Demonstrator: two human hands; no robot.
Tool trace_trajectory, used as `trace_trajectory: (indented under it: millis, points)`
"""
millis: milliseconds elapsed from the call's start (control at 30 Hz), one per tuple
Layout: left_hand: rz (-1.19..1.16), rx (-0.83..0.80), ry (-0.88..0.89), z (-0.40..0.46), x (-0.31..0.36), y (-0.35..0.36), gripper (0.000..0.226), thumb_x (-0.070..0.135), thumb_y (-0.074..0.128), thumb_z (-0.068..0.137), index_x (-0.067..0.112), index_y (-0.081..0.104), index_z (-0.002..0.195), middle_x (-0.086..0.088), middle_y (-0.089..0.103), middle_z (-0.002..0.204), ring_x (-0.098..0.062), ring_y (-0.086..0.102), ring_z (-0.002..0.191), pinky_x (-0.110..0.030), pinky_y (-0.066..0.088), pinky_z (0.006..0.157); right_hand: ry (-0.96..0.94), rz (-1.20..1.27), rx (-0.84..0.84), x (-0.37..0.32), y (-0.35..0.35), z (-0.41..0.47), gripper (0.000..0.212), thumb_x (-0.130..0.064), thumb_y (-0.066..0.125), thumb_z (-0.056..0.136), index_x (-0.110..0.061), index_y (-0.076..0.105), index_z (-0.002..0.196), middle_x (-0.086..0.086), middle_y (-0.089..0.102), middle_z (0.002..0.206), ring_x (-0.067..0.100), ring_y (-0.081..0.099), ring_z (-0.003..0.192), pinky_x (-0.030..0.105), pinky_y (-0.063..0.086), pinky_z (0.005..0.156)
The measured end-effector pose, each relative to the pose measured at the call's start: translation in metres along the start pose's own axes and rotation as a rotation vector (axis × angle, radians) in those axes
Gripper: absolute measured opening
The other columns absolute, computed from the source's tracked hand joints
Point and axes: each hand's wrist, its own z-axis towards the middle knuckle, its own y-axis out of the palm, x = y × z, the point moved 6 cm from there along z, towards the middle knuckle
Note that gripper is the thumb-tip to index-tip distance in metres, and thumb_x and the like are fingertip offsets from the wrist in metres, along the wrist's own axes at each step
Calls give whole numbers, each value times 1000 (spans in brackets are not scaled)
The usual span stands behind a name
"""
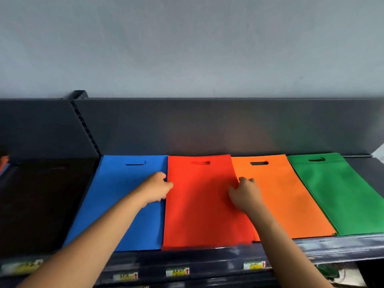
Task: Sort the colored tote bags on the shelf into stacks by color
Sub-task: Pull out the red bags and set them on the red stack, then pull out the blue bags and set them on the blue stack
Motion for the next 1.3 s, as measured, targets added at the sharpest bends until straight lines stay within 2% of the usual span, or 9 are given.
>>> trace_trajectory:
  millis: [100,200,367,467,567,733,900,1100,1300]
  points:
    - [19,43,-7,-15,0,-16,20,26,52,100,28,42,118,-8,69,99,-20,69,82,-34,54,75,-121,-94,166,-13,-16,-7,41,-28,62,93,-1,66,124,24,66,116,42,52,123,47,38,100]
    - [1,139,-18,-40,-13,-42,41,29,51,100,25,49,140,-5,72,103,-19,74,90,-38,59,79,-240,150,126,-42,-15,-11,45,-25,69,91,-9,67,133,19,64,122,39,55,122,46,43,105]
    - [-153,394,-64,-100,-60,-91,29,23,50,101,22,55,129,-7,70,96,-21,66,68,-27,43,51,-492,394,-14,-121,13,-42,27,-9,74,89,-8,73,117,2,67,105,27,63,109,35,46,94]
    - [-201,501,-112,-140,-99,-120,29,23,53,101,22,58,130,-2,68,99,-29,74,84,-34,49,56,-549,455,-157,-169,42,-72,22,-10,73,92,-10,74,114,2,72,106,22,68,99,32,49,86]
    - [-207,612,-164,-185,-142,-148,26,26,55,101,24,59,127,5,67,97,-20,72,82,-39,56,71,-602,510,-279,-217,67,-112,16,-13,72,95,-17,73,111,3,74,112,6,68,91,25,48,73]
    - [-236,789,-245,-261,-224,-189,24,29,51,105,29,56,129,6,63,99,-10,65,79,-24,48,63,-707,553,-476,-298,108,-187,8,-22,68,100,-27,69,106,-4,70,104,11,63,74,18,43,55]
    - [-240,947,-302,-329,-308,-242,28,26,52,105,26,59,133,6,65,103,-14,66,79,-32,51,68,-803,559,-563,-378,150,-264,8,-25,69,100,-31,70,105,-2,71,104,8,65,86,25,47,76]
    - [-271,989,-285,-369,-380,-296,29,28,52,103,32,55,132,5,64,108,-10,64,69,-22,45,56,-781,570,-577,-450,198,-330,9,-22,67,101,-26,71,108,-2,71,106,10,67,95,22,49,77]
    - [-278,949,-215,-370,-428,-339,32,26,53,103,29,55,135,7,64,100,-7,61,76,-23,45,63,-697,589,-536,-496,232,-354,10,-21,64,102,-25,68,111,-1,71,100,13,64,82,23,50,68]
